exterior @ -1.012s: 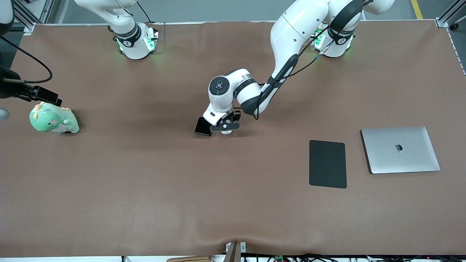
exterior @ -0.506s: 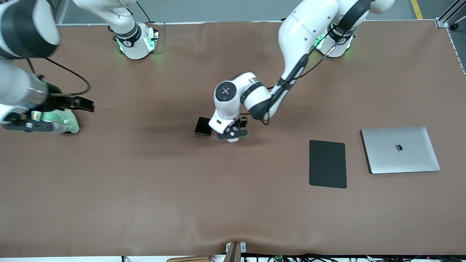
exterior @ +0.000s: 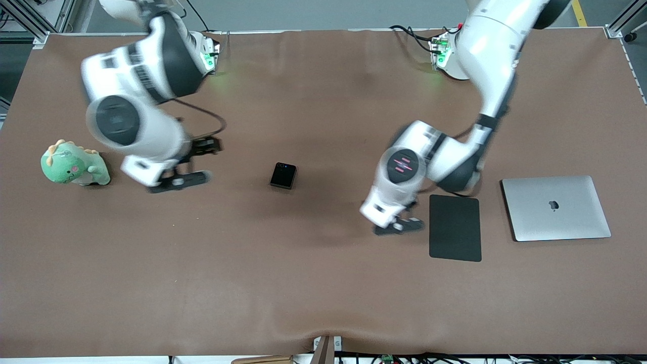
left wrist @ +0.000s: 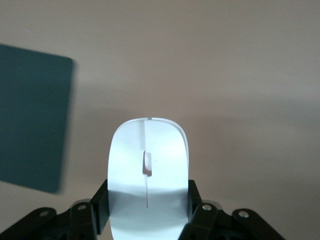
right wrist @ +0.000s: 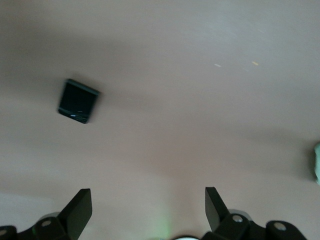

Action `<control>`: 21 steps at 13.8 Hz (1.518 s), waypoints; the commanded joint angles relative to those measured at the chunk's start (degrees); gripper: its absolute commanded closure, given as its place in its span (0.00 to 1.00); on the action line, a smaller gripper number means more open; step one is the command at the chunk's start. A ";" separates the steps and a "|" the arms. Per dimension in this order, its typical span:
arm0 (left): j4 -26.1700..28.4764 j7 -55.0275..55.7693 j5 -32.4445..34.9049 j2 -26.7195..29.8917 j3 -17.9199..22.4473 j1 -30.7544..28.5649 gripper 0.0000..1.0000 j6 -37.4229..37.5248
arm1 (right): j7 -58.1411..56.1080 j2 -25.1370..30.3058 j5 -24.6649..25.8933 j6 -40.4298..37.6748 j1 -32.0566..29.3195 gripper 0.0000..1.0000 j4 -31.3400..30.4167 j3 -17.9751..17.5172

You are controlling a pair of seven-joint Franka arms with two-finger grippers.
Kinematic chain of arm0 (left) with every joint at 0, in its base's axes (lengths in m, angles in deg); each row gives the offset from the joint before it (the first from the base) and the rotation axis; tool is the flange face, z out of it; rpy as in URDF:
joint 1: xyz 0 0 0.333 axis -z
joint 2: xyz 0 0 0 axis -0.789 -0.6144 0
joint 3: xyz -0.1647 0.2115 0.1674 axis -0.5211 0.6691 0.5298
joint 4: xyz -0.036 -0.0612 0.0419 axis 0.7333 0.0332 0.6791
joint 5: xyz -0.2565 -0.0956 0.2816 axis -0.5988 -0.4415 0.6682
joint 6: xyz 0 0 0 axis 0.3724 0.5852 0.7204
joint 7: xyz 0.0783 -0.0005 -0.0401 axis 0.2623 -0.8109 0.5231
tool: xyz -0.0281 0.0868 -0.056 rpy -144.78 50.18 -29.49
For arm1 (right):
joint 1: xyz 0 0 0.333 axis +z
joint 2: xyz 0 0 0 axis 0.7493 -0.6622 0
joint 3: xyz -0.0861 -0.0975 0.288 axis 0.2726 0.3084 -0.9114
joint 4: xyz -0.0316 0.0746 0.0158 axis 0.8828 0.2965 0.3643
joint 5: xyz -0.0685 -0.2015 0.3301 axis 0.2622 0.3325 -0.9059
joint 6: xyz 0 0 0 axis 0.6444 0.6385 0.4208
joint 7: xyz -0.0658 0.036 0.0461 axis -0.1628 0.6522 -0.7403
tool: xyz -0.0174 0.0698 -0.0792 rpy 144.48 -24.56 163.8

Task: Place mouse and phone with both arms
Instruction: 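Carry the mouse to the pad while the right gripper approaches the phone, then lower the mouse onto the pad while the right gripper grasps the phone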

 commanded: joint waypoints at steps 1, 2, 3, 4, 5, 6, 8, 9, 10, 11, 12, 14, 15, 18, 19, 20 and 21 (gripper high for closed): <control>5.25 -8.17 1.18 2.25 -0.90 -6.10 0.63 -1.02 | 3.19 -3.70 -2.87 4.44 3.42 0.00 2.51 0.67; 5.95 -10.02 1.35 2.16 -0.90 -7.69 0.63 -1.11 | 7.04 -4.40 -4.28 6.03 4.30 0.00 2.16 0.76; 6.57 -12.39 1.79 1.90 -0.90 -9.36 0.62 -1.46 | 9.95 -5.28 -4.38 6.57 4.75 0.00 2.16 0.67; 7.53 -15.37 2.58 1.64 -0.90 -11.03 0.61 -3.20 | 13.20 -5.89 -4.29 7.45 6.14 0.00 2.16 0.76; 9.37 -17.23 2.67 1.55 -0.90 -12.09 0.61 -6.00 | 17.06 -6.68 -3.94 8.41 7.20 0.00 1.98 0.76; 11.74 -18.38 2.67 1.72 -0.82 -13.05 0.61 -9.16 | 22.32 -7.56 -3.77 9.64 8.00 0.00 1.89 0.76; 15.08 -21.36 4.25 1.90 -0.90 -16.30 0.61 -13.31 | 28.33 -9.84 -3.50 13.41 10.45 0.00 1.28 0.76; 15.88 -22.33 4.43 1.90 -0.90 -17.19 0.60 -13.85 | 29.48 -11.34 -3.41 16.48 11.94 0.00 0.41 0.85; 16.41 -23.13 4.69 1.81 -0.90 -17.37 0.60 -13.94 | 30.88 -12.74 -3.32 20.68 12.92 0.00 -1.25 0.93; 16.68 -24.01 4.70 1.64 -0.82 -17.72 0.59 -13.94 | 32.11 -13.89 -3.32 25.08 13.54 0.00 -2.92 0.93; 16.86 -24.54 4.78 1.46 -0.90 -18.77 0.56 -14.03 | 32.65 -14.94 -3.24 28.77 14.06 0.00 -4.68 0.93; 16.86 -24.54 4.78 1.02 -0.99 -18.78 0.51 -14.29 | 32.74 -15.31 -2.80 33.54 14.16 0.00 -8.55 1.02; 16.77 -24.54 4.78 0.85 -0.99 -18.60 0.45 -14.38 | 32.74 -15.39 -2.80 36.60 14.16 0.00 -10.91 1.02; 16.59 -24.45 4.78 0.67 -0.99 -18.69 0.00 -14.29 | 32.83 -15.39 -2.80 44.17 14.16 0.00 -16.64 1.11; 16.42 -24.54 4.78 1.02 -0.99 -18.60 0.00 -14.12 | 32.83 -15.31 -2.80 46.11 14.16 0.00 -18.30 1.11; 15.98 -24.45 4.78 1.45 -0.99 -18.60 0.00 -13.94 | 32.83 -15.31 -2.80 48.04 14.16 0.00 -19.89 1.11; 15.37 -24.28 4.78 2.76 -1.08 -18.78 0.00 -13.51 | 32.83 -15.31 -2.80 49.28 14.16 0.00 -20.77 1.11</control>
